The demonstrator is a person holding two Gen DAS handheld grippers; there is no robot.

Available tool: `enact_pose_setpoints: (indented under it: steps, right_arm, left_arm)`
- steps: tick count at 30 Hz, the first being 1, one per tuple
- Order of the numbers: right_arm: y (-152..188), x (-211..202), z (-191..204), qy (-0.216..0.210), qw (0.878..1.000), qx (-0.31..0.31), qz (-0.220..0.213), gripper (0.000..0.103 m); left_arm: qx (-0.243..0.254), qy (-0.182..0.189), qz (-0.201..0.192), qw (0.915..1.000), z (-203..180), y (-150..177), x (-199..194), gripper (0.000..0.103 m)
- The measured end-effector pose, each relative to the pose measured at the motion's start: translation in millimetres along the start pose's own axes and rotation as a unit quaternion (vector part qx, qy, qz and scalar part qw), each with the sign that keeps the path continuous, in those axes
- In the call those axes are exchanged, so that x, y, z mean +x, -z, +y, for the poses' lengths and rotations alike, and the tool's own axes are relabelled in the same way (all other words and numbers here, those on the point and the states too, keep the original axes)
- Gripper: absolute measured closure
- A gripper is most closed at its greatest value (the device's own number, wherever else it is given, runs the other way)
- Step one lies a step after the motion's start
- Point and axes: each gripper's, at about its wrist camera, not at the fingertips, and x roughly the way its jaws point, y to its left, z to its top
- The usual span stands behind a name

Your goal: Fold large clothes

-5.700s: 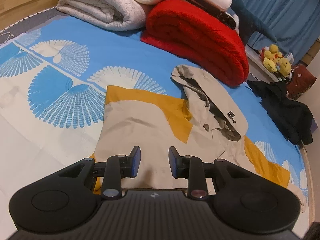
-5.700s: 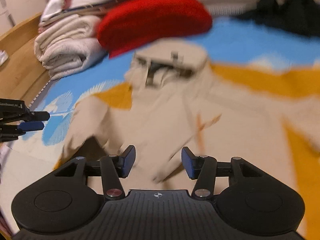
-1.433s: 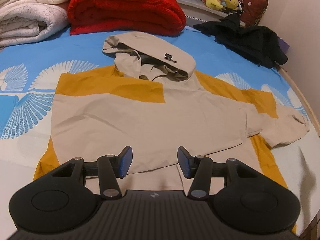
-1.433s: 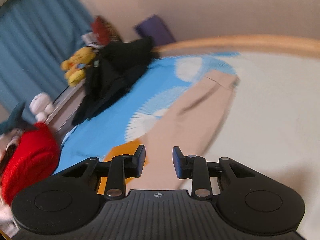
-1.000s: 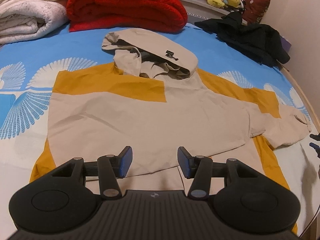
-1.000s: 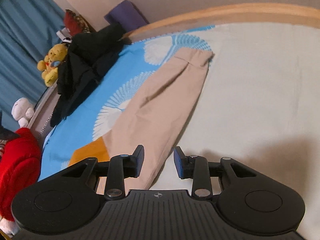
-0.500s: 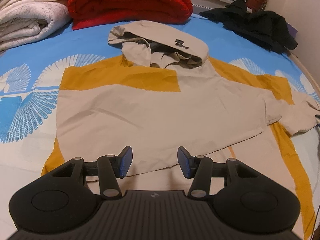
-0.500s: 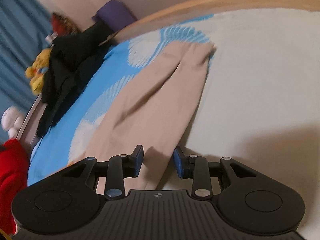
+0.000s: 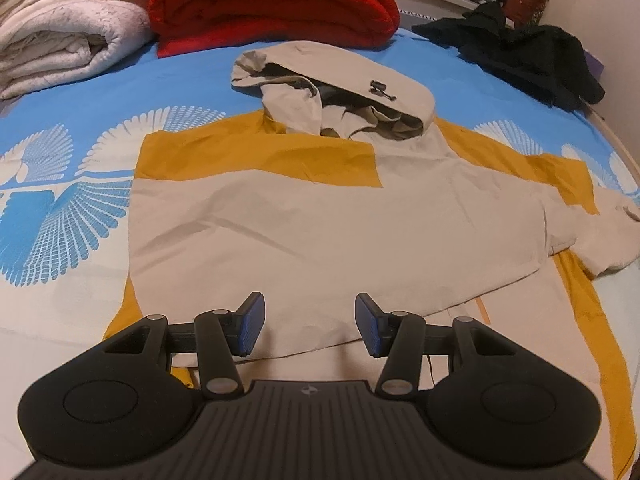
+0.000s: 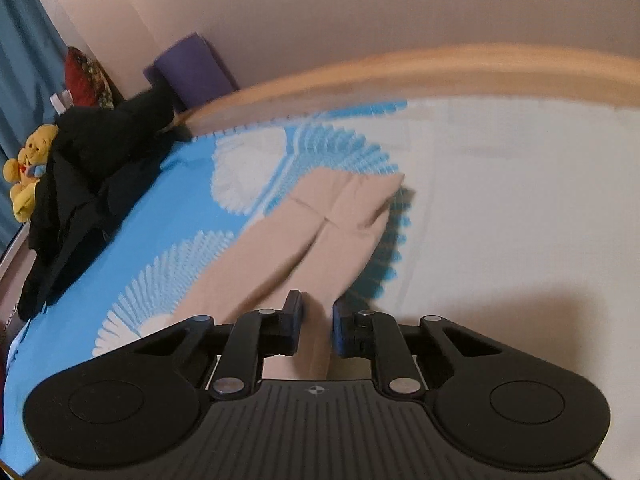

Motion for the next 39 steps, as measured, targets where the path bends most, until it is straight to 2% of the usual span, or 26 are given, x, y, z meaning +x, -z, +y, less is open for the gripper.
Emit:
enact_pose_setpoints:
  steps: [4, 10, 12, 15, 18, 21, 23, 25, 27, 28, 30, 32, 33, 34, 36, 39]
  right_arm:
    - [-4, -27, 27, -0.007, 0.999, -0.029, -0.030, 0.100]
    - [3, -85, 80, -0.039, 0.991, -0.108, -0.068, 0.103]
    - [15, -110, 105, -0.059, 0.983, -0.157, -0.080, 0.103]
    - [45, -154, 150, -0.104, 0.962, -0.233, -0.099, 0.103]
    - [92, -211, 199, -0.178, 0.932, -0.298, -0.104, 0.103]
    - [157, -281, 241, -0.272, 0.891, -0.351, -0.097, 0.103]
    - [199, -328, 262, -0.342, 0.861, -0.372, -0.059, 0.101]
    - [237, -366, 273, -0.393, 0.833, -0.390, -0.020, 0.099]
    - [269, -403, 275, -0.429, 0.805, -0.410, -0.008, 0.092]
    - [279, -418, 274, -0.439, 0.796, -0.416, -0.008, 0.087]
    - [290, -445, 268, -0.451, 0.783, -0.427, -0.020, 0.086]
    - [291, -465, 261, -0.453, 0.777, -0.434, -0.044, 0.083]
    - [288, -473, 256, -0.450, 0.778, -0.435, -0.059, 0.080]
    - [281, -477, 251, -0.443, 0.783, -0.430, -0.072, 0.074]
    - [270, -480, 243, -0.426, 0.798, -0.419, -0.079, 0.067]
    - [256, -465, 231, -0.385, 0.835, -0.388, -0.066, 0.066]
  left_arm:
    - [-0.012, 0.006, -0.013, 0.9998, 11, -1, -15, 0.048]
    - [-0.045, 0.007, -0.029, 0.9985, 40, -4, -36, 0.048]
    - [-0.063, 0.008, -0.034, 0.9974, 54, -6, -42, 0.048]
    - [-0.091, 0.005, -0.043, 0.9949, 77, -8, -54, 0.048]
    - [-0.107, -0.003, -0.052, 0.9928, 98, -9, -64, 0.048]
    - [-0.125, -0.011, -0.060, 0.9902, 117, -10, -73, 0.048]
    - [-0.140, -0.011, -0.063, 0.9880, 128, -10, -78, 0.048]
    - [-0.153, -0.009, -0.066, 0.9861, 136, -9, -82, 0.048]
    - [-0.164, -0.009, -0.065, 0.9842, 141, -8, -83, 0.048]
    - [-0.170, -0.009, -0.065, 0.9833, 142, -8, -83, 0.048]
    - [-0.175, -0.006, -0.063, 0.9825, 142, -8, -82, 0.048]
    - [-0.174, -0.003, -0.062, 0.9828, 138, -9, -82, 0.048]
    - [-0.172, -0.003, -0.063, 0.9831, 135, -9, -81, 0.048]
    - [-0.169, -0.003, -0.063, 0.9836, 132, -10, -80, 0.048]
    - [-0.164, -0.003, -0.059, 0.9846, 122, -11, -75, 0.048]
    - [-0.154, 0.005, -0.047, 0.9869, 105, -10, -63, 0.048]
